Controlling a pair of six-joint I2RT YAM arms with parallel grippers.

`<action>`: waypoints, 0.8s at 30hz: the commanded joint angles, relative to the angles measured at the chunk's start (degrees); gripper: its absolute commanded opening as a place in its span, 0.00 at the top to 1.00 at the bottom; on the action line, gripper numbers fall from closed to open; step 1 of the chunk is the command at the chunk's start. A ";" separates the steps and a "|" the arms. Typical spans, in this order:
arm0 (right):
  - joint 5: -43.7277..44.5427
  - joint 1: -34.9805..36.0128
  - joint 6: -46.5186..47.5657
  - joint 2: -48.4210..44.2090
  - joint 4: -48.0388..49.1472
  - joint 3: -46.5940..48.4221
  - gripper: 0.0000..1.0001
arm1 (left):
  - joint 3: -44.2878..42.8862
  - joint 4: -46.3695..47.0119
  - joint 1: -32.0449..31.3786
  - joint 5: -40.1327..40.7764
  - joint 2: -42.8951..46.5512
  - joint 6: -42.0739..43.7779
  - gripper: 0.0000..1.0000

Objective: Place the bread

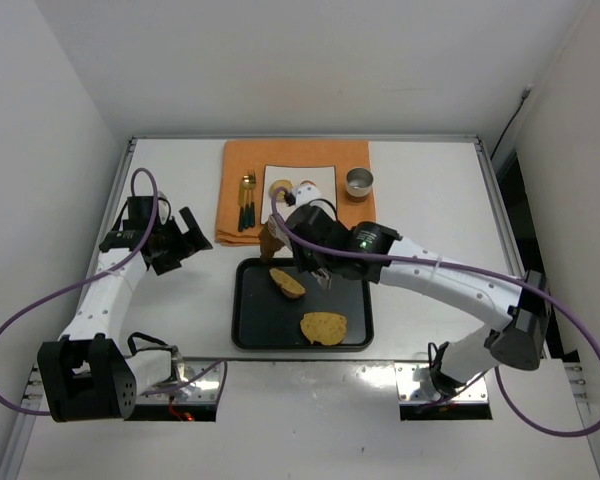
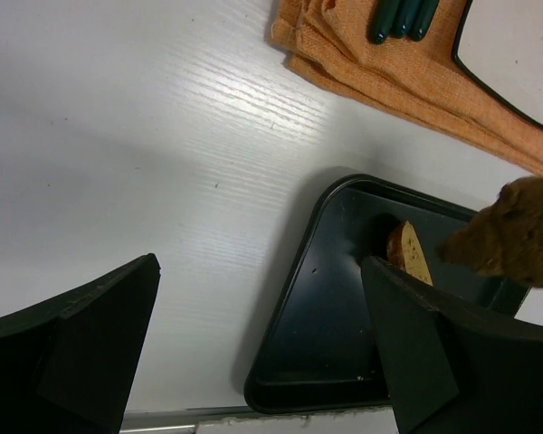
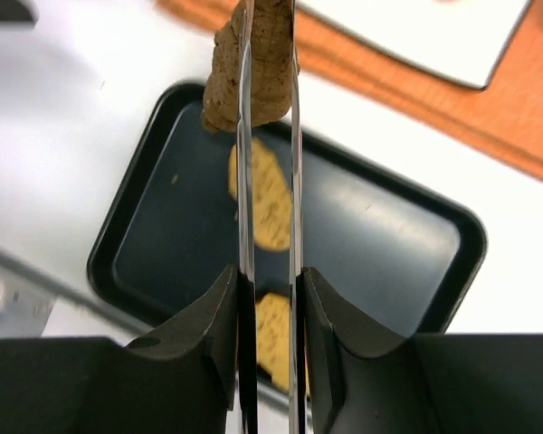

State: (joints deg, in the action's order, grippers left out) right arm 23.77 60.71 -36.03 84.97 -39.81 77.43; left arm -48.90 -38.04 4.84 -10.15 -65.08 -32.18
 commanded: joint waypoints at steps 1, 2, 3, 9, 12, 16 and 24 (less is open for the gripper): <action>4.96 -2.17 0.78 1.07 3.51 3.69 0.85 | -2.25 1.13 0.52 -0.92 0.48 -0.07 0.00; 4.97 -3.56 0.79 2.29 3.51 4.65 0.85 | -2.25 1.13 0.52 -0.92 0.48 -0.07 0.00; 5.58 -4.27 1.40 2.83 3.51 4.66 0.85 | -2.25 1.13 0.52 -0.92 0.48 -0.07 0.00; 6.73 -10.16 3.16 7.13 7.56 6.94 0.86 | -2.25 1.13 0.52 -0.92 -0.14 0.46 0.00; 6.73 -12.27 4.21 10.21 8.96 8.35 0.86 | -2.25 1.13 0.52 -0.92 -0.66 0.46 0.00; 6.11 -13.77 5.27 13.81 10.63 10.19 0.86 | -2.25 1.13 0.52 -0.92 -0.66 0.46 0.00; 5.59 -17.03 5.80 18.65 13.01 11.43 0.71 | -2.25 1.13 0.52 -0.39 -1.19 0.46 0.00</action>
State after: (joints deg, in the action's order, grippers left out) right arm 28.34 44.58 -30.89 103.24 -30.87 86.00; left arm -49.01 -38.02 4.84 -10.11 -66.00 -32.14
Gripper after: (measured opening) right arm 0.304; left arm 0.995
